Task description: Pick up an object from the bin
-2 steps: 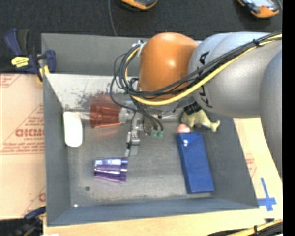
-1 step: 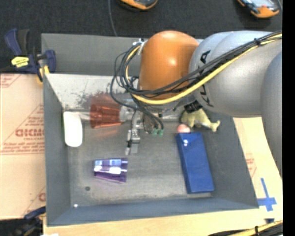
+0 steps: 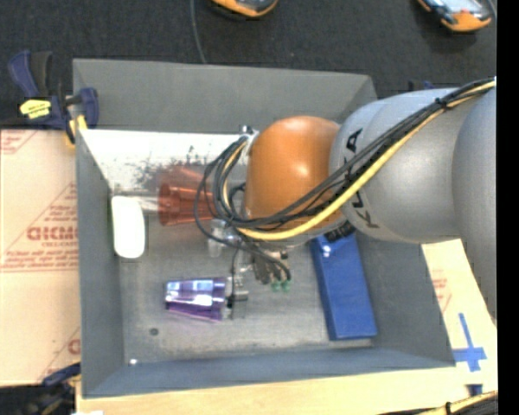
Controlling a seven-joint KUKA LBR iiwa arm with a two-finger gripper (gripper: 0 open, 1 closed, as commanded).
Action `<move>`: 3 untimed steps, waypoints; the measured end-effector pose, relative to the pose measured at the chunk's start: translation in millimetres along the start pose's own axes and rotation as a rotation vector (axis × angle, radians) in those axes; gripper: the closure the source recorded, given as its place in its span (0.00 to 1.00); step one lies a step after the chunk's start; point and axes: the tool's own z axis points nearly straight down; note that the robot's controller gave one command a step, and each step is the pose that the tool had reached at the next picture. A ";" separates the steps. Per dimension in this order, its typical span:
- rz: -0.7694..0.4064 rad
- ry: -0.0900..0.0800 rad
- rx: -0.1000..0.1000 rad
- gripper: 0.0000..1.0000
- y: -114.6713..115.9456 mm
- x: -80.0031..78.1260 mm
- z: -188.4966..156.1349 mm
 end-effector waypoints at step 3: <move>-0.101 -0.017 0.000 0.00 28.6 -36.3 96.6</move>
Offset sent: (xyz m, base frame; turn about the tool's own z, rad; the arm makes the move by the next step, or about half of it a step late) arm -0.0457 0.0279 -0.1045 -0.1123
